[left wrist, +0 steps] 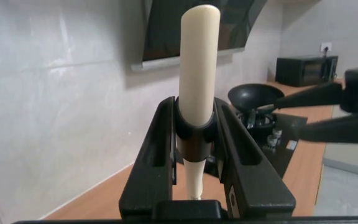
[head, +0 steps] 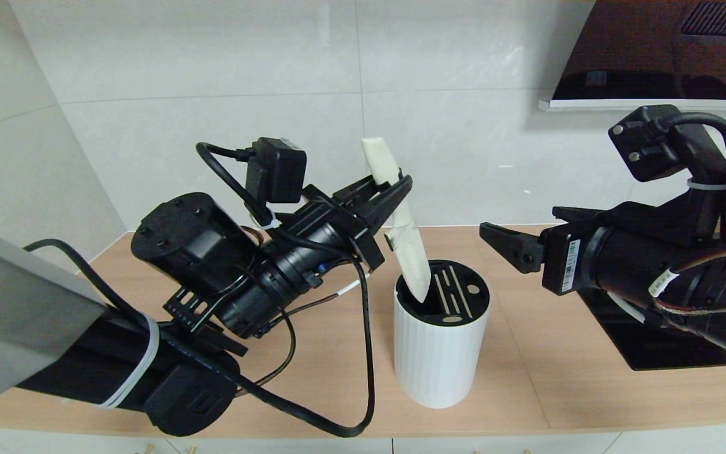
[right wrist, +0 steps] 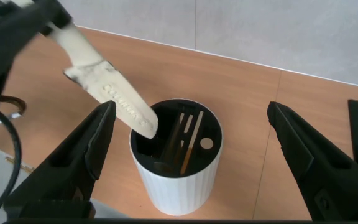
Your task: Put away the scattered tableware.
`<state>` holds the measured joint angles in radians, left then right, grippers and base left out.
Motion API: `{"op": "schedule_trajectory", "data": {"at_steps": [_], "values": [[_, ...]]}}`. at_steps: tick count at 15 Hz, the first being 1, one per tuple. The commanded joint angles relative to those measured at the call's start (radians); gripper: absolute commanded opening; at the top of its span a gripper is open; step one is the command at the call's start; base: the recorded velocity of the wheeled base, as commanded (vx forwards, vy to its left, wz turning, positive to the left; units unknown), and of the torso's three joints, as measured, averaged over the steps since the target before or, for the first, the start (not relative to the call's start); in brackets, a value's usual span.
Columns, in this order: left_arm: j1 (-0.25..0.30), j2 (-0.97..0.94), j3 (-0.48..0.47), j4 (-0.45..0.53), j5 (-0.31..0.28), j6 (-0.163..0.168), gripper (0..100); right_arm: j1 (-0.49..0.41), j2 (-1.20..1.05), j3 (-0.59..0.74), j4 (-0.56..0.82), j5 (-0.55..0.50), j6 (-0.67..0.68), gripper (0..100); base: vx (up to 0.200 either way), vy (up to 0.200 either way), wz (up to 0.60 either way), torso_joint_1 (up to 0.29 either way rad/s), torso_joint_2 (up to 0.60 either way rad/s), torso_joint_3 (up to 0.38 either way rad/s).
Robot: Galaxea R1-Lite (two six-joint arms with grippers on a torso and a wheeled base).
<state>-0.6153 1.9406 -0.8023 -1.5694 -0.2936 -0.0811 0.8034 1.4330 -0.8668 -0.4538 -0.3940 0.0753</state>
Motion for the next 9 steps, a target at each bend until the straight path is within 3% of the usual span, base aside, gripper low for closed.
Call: {"op": "schedule_trajectory", "data": {"at_steps": [1,9], "values": [[-0.011,0.023,0.0,-0.001,0.001,0.0,0,0.0,0.009,0.0,0.0,0.0,0.0,100,0.0,0.0,0.0,0.0,0.0,0.0],[-0.037,0.106,0.003,-0.001,0.004,0.0,0,0.0,0.023,0.003,-0.003,0.0,0.0,100,0.0,0.0,0.0,0.0,0.0,0.0]]}}
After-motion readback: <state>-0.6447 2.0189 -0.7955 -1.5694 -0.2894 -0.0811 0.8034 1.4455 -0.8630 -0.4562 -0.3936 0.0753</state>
